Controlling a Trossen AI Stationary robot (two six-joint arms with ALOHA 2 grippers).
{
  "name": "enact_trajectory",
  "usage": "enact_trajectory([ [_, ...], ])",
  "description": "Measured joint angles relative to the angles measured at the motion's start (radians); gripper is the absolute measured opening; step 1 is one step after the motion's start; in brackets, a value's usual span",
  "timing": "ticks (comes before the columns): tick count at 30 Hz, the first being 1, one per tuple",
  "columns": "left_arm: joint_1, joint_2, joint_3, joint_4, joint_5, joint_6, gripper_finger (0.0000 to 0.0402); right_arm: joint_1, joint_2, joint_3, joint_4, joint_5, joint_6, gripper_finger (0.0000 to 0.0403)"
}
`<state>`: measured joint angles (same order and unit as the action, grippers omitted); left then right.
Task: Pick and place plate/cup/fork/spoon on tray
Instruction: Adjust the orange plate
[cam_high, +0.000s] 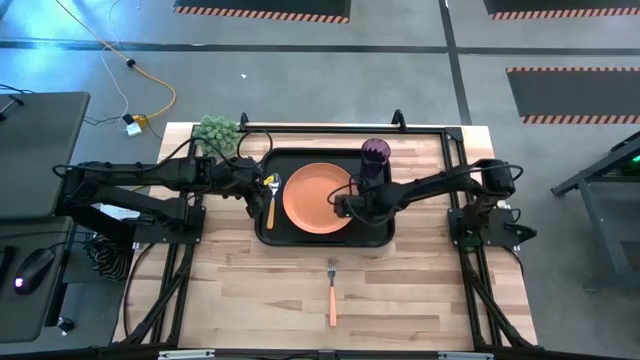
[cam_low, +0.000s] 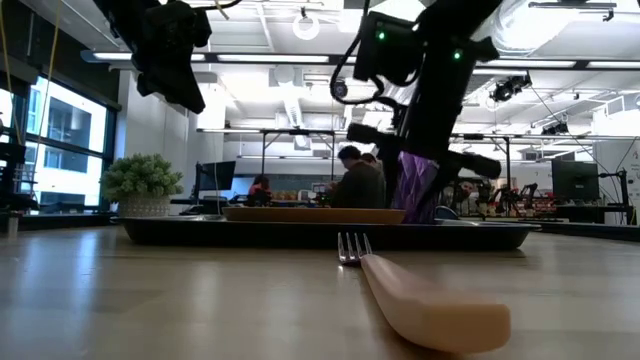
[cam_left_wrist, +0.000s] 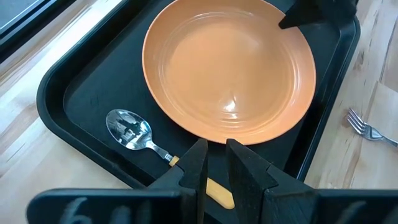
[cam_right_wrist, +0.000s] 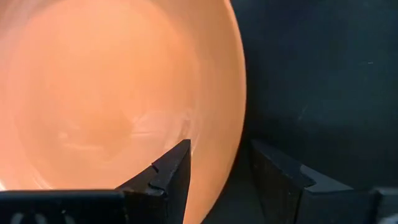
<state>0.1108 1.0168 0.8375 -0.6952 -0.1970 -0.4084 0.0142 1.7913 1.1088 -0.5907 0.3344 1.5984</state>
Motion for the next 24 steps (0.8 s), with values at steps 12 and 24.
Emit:
enact_trajectory([
  [12,0.0,0.0,0.0,0.0,0.0,0.001,0.0051,-0.015,0.023,0.0,-0.021,-0.012,-0.01,0.0115],
  [24,0.0,0.0,0.0,-0.002,0.0,0.001,0.0051,-0.023,0.031,0.0,-0.011,-0.023,-0.011,0.0109],
])
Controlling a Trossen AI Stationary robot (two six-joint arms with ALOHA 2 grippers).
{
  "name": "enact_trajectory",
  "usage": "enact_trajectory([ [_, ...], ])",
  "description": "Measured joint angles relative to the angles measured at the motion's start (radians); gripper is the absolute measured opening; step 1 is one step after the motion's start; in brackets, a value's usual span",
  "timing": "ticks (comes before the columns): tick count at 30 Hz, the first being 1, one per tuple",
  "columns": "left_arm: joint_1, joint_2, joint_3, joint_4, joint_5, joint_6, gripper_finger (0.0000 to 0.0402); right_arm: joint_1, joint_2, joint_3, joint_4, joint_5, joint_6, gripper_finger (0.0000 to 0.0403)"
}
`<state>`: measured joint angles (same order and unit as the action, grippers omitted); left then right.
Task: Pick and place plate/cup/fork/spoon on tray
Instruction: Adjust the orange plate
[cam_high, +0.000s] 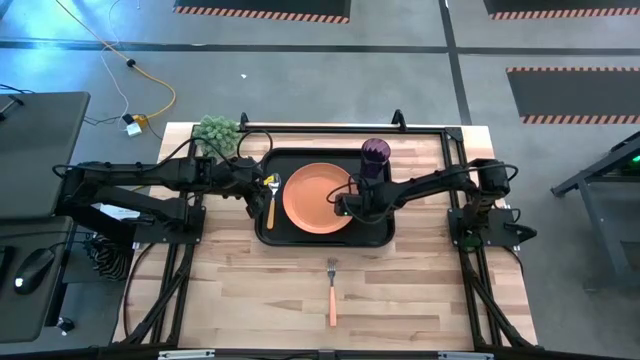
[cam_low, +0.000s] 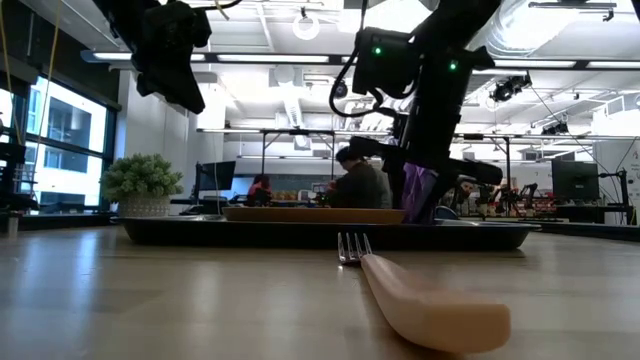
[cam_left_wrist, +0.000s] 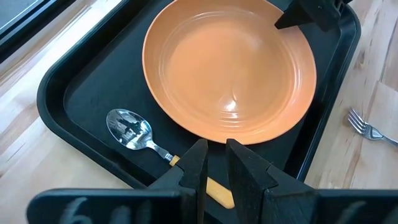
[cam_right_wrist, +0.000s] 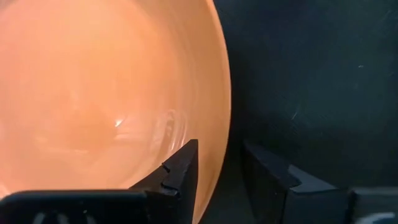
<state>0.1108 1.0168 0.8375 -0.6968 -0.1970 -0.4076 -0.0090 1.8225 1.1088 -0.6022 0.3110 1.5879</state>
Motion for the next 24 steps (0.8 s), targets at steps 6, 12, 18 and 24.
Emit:
enact_trajectory([
  [6,0.0,0.0,0.0,-0.004,0.007,0.0,0.0051,0.0,0.0,0.0,0.002,0.002,-0.023,0.0062],
  [12,0.0,0.0,0.0,-0.012,0.007,0.0,0.0051,-0.001,0.0,0.0,0.007,0.011,-0.026,0.0008],
  [18,0.0,0.0,0.0,-0.012,0.007,0.0,0.0051,0.0,-0.001,0.001,0.003,0.014,-0.023,0.0006],
  [24,0.0,0.0,0.0,-0.013,0.007,0.0,0.0051,0.0,-0.001,0.001,-0.02,0.021,-0.016,0.0002],
])
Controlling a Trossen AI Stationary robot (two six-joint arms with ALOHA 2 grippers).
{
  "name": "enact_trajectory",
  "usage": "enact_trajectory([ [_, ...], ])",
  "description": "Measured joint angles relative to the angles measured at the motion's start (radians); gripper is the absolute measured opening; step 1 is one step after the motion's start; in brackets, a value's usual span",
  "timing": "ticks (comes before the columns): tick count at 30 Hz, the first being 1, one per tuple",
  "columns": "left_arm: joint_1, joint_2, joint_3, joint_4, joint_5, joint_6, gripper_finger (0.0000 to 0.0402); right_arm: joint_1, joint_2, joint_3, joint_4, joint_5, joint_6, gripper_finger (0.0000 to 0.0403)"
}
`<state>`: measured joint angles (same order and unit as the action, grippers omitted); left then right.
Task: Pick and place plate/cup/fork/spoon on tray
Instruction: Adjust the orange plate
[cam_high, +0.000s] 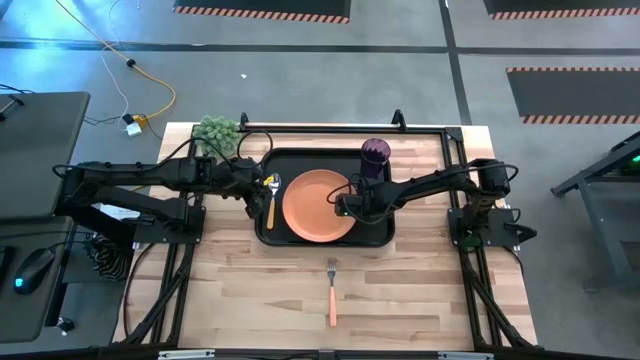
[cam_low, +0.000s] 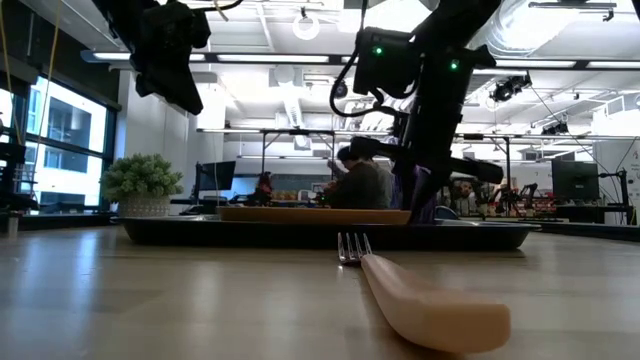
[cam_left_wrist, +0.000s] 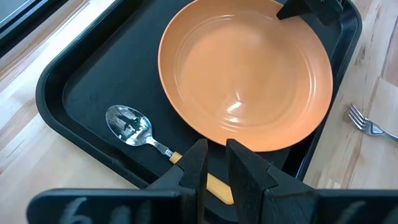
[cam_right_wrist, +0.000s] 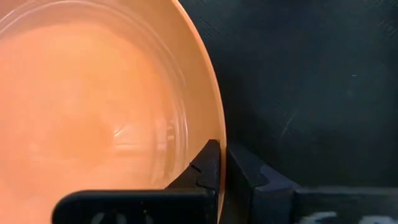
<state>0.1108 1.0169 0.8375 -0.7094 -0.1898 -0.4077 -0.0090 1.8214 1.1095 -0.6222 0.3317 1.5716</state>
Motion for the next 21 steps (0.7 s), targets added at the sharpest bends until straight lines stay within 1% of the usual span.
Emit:
enact_trajectory([
  [6,0.0,0.0,0.0,0.0,0.0,0.0,0.0051,-0.005,-0.012,0.0,-0.031,0.003,0.001,0.0003],
  [12,0.0,0.0,0.0,-0.001,0.0,-0.006,0.0051,-0.021,-0.052,0.0,-0.126,0.026,-0.004,0.0003],
  [21,0.0,0.0,0.0,-0.002,0.0,-0.007,0.0051,-0.026,-0.053,0.0,-0.099,0.001,-0.035,0.0002],
])
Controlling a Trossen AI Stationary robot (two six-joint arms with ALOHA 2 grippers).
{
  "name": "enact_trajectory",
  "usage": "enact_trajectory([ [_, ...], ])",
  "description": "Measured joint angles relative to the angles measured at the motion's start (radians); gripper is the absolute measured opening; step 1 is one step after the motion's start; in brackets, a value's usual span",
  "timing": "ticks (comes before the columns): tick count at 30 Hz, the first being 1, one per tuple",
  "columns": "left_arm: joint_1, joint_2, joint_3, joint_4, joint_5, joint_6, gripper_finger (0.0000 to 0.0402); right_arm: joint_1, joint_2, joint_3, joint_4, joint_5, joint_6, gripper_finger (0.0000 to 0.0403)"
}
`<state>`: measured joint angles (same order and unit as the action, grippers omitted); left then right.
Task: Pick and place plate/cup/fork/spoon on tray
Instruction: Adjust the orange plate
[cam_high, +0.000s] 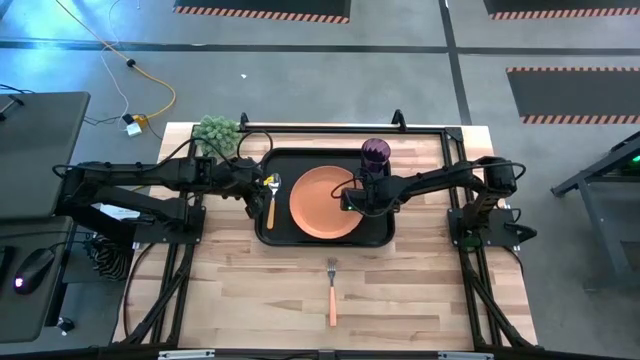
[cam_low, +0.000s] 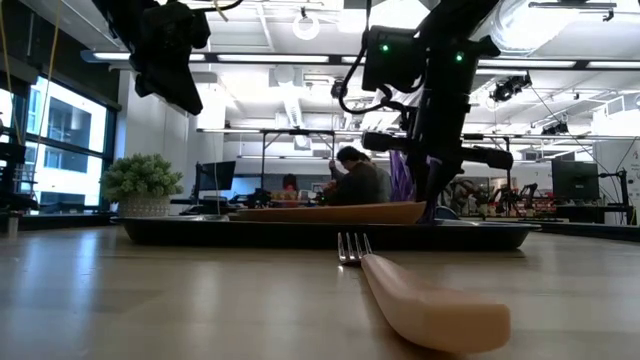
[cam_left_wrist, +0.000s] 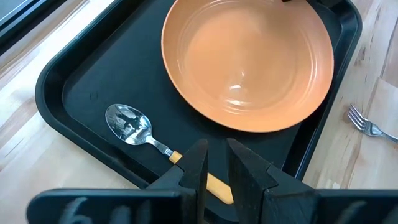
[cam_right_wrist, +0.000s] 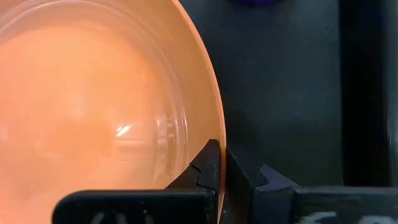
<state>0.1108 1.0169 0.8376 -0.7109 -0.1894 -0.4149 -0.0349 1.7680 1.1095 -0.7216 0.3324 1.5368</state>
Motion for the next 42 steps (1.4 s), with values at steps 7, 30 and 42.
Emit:
enact_trajectory([
  [7,0.0,0.0,0.0,0.0,0.001,-0.001,0.0051,-0.01,0.001,0.0,-0.016,0.0,-0.012,0.0002],
  [30,0.0,0.0,0.0,-0.002,0.005,-0.001,0.0051,-0.064,0.023,0.0,0.06,-0.036,-0.1,0.0002],
  [42,0.0,0.0,0.0,-0.004,0.005,-0.001,0.0051,-0.064,0.026,0.0,0.059,-0.026,-0.101,0.0002],
])
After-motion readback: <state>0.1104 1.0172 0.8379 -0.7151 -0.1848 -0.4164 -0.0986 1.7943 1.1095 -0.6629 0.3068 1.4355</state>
